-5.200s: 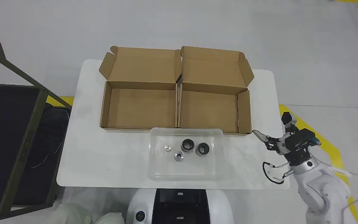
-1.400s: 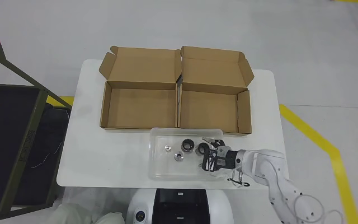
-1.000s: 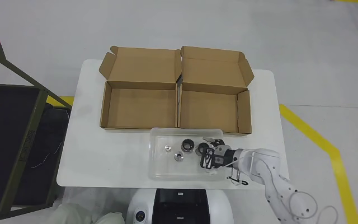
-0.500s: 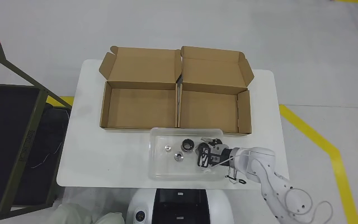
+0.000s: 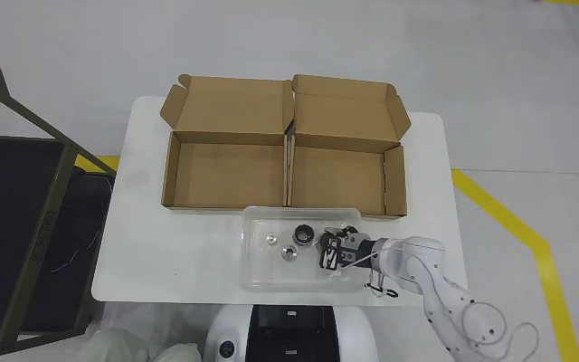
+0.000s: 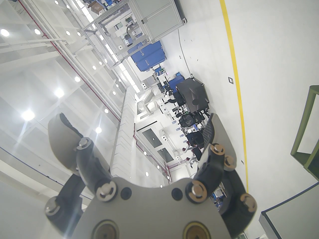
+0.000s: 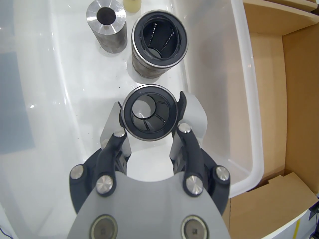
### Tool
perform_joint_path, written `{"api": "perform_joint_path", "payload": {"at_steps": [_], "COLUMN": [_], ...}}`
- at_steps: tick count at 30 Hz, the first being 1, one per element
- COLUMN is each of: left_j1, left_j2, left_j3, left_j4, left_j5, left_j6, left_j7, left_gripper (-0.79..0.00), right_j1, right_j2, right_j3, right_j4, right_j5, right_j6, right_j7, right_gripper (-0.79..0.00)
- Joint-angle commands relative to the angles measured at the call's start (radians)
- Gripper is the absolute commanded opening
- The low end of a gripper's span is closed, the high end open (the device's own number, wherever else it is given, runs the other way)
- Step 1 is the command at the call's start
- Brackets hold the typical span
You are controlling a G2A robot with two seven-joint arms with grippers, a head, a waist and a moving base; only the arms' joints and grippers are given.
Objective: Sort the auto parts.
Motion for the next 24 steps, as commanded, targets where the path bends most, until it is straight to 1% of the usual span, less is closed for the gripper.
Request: {"api": "perform_joint_path", "payload": {"at_steps": [1, 12, 18, 22, 24], "left_j1": [0.0, 0.0, 0.0, 0.0, 0.0], "left_j2": [0.0, 0.0, 0.0, 0.0, 0.0], "left_j3": [0.0, 0.0, 0.0, 0.0, 0.0], "left_j4": [0.0, 0.0, 0.0, 0.0, 0.0], "left_j5": [0.0, 0.0, 0.0, 0.0, 0.0], "left_j6": [0.0, 0.0, 0.0, 0.0, 0.0], "left_j7": [0.0, 0.0, 0.0, 0.0, 0.0], "left_gripper": [0.0, 0.0, 0.0, 0.0, 0.0], "right_j1": [-0.001, -0.024, -0.031, -0.03, -0.026], "right_j2": [0.002, 0.018, 0.025, 0.027, 0.027], "right_j3": [0.006, 0.063, 0.084, 0.094, 0.099], "right_j4": [-0.018, -0.154, -0.203, -0.233, -0.255], "right_j5": [0.009, 0.054, 0.085, 0.111, 0.125], "right_j6": [-0.004, -0.028, -0.027, -0.011, 0.016], "right_j7": [0.006, 0.061, 0.081, 0.07, 0.035], "right_gripper": [-0.785, -0.785, -0.785, -0.785, -0.785]}}
